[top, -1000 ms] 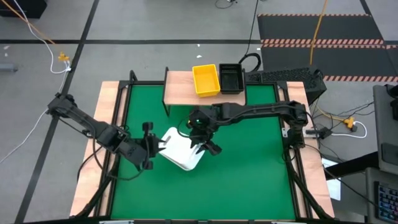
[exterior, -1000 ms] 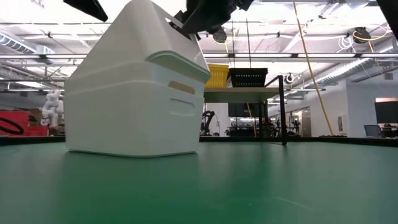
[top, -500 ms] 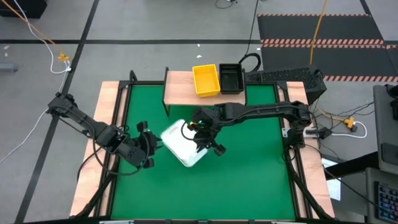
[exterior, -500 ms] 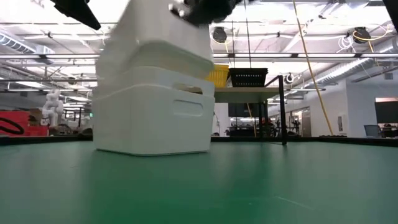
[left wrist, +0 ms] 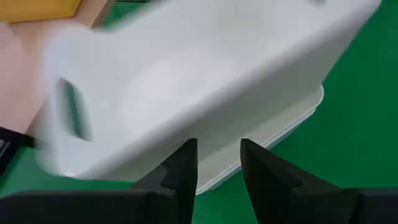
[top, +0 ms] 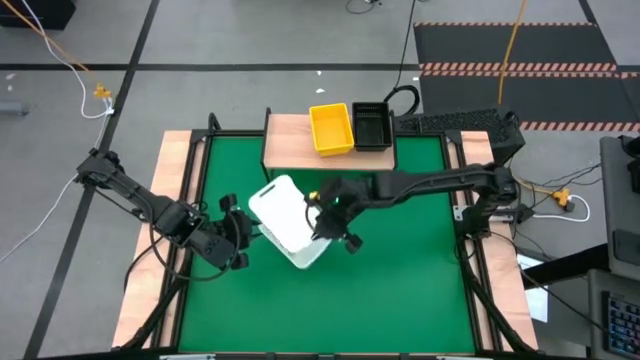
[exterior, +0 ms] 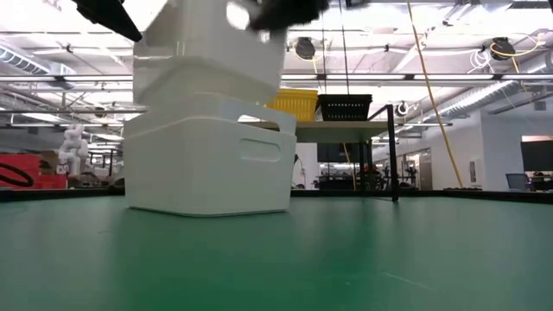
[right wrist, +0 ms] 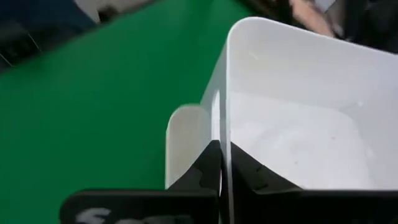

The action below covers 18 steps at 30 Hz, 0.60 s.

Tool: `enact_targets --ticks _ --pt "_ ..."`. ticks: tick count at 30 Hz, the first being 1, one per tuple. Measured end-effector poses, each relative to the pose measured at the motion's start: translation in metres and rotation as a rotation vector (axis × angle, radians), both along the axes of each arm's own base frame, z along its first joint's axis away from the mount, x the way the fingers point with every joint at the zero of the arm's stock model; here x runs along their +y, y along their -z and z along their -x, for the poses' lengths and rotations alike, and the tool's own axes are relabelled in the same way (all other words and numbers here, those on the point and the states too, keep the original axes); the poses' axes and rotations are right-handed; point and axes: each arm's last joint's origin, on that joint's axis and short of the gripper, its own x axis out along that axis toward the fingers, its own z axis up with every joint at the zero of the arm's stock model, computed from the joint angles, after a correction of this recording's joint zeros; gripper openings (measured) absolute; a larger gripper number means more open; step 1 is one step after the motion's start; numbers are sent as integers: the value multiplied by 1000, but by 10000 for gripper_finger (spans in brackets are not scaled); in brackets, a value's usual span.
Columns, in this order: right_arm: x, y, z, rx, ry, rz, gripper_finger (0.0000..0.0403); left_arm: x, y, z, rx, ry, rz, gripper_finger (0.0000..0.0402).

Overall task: Stack baskets on shelf by color
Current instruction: Stack the right white bin on the other white bins

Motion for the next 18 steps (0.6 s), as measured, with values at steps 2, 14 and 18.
enact_targets --ticks 2,14,18 --pt "5 24 0 10 11 27 1 0 0 0 -1 -12 10 124" --pt "21 83 16 59 58 39 0 0 2 6 17 -41 -1 124" --pt "21 77 17 51 68 15 11 0 2 5 12 -43 4 124"
